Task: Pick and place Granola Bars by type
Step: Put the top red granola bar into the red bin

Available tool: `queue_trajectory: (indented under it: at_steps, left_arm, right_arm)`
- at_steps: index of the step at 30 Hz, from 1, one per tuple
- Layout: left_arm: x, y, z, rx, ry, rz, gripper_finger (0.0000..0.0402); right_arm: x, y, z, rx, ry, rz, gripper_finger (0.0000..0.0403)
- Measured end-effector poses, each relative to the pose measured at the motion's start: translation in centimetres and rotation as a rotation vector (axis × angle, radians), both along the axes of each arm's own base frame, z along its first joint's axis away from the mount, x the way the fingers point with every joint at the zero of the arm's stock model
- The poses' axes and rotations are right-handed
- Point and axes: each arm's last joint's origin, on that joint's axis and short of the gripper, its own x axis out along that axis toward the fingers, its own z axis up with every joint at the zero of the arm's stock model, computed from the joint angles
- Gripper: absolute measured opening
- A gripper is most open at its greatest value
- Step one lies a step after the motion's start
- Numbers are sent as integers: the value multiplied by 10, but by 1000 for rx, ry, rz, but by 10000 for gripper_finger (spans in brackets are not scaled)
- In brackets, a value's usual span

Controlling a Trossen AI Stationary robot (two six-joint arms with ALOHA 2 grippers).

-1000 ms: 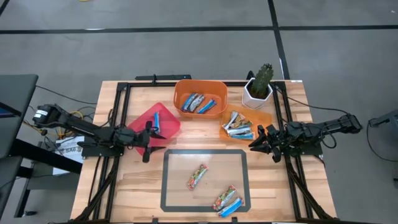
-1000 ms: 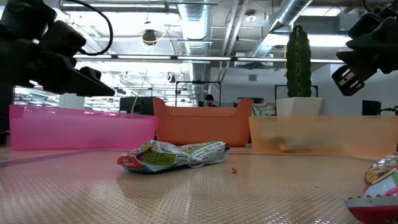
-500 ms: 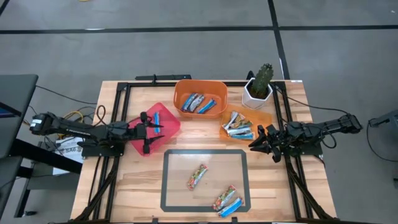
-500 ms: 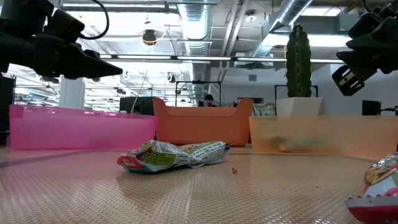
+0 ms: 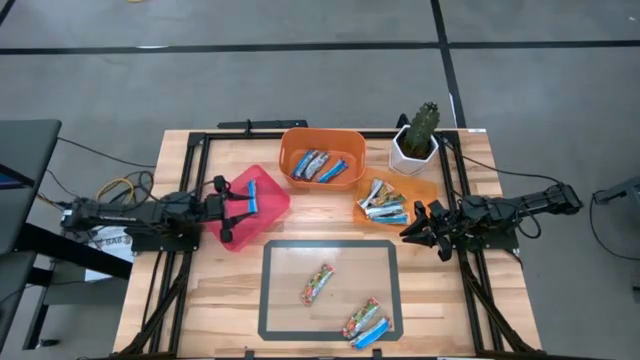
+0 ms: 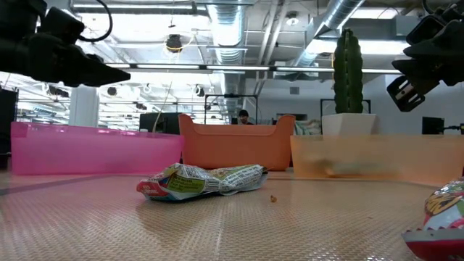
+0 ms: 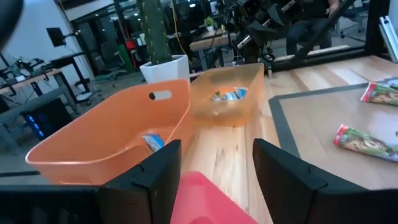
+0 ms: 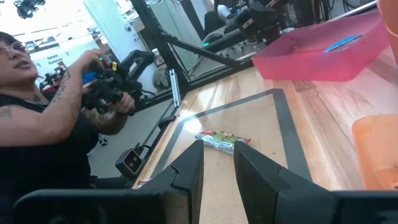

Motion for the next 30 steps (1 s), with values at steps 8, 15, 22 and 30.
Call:
queue_trajectory:
  at_steps: [8,15,22,30]
  left_arm:
    - [-7,-1,4,-17,-59,-23,193]
    - [-7,0,4,-23,-67,-5,193]
    - [-11,0,8,-38,-121,2,193]
    - [-10,0,7,-38,-106,3,193]
  right_arm:
    - [0,0,0,0,0,0,82]
    - [0,0,0,0,0,0,82]
    - [0,0,0,0,0,0,82]
    - [0,0,0,0,0,0,82]
